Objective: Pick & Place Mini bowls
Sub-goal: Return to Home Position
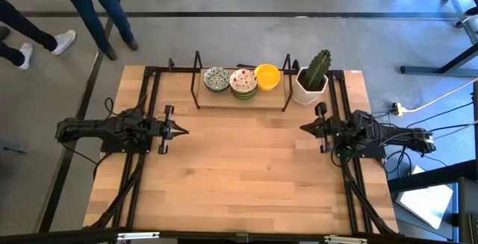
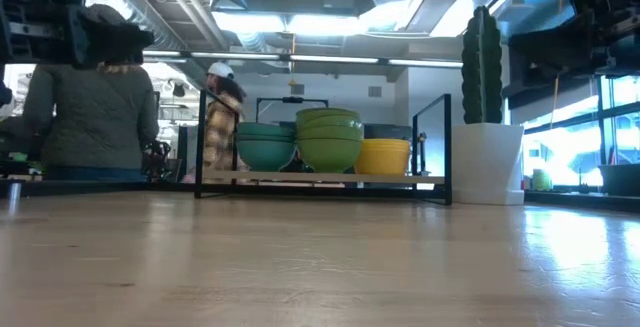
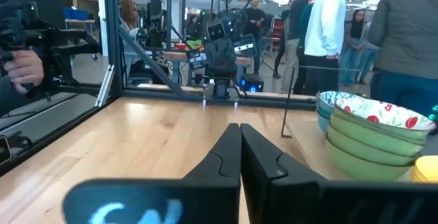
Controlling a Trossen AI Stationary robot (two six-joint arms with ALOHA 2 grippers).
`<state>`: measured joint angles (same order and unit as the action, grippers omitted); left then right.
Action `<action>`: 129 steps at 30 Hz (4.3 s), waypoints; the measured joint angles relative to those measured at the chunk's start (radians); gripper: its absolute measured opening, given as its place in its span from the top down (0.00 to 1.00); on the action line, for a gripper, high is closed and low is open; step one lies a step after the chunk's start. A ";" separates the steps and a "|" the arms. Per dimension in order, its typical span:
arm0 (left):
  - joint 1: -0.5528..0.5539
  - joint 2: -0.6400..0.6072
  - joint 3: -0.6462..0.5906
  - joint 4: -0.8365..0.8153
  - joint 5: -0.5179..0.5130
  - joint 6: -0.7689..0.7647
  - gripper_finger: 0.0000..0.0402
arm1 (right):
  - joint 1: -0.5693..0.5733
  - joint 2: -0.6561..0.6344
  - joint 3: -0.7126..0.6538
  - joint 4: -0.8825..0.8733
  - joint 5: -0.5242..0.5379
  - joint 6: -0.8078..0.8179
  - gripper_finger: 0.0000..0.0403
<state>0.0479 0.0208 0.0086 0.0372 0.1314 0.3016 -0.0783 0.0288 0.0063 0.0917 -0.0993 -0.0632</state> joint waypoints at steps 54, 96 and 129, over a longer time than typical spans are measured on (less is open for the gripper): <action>0.000 0.000 0.000 -0.003 -0.018 0.026 0.98 | -0.004 0.002 0.000 -0.058 -0.006 0.006 0.91; 0.000 0.000 0.000 -0.003 -0.018 0.026 0.97 | -0.004 0.002 0.000 -0.058 -0.007 0.006 0.91; 0.000 0.001 0.000 -0.003 -0.018 0.026 0.97 | -0.004 0.002 0.000 -0.058 -0.007 0.006 0.91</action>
<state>0.0478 0.0215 0.0086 0.0341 0.1135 0.3271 -0.0818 0.0311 0.0067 0.0334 -0.1059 -0.0570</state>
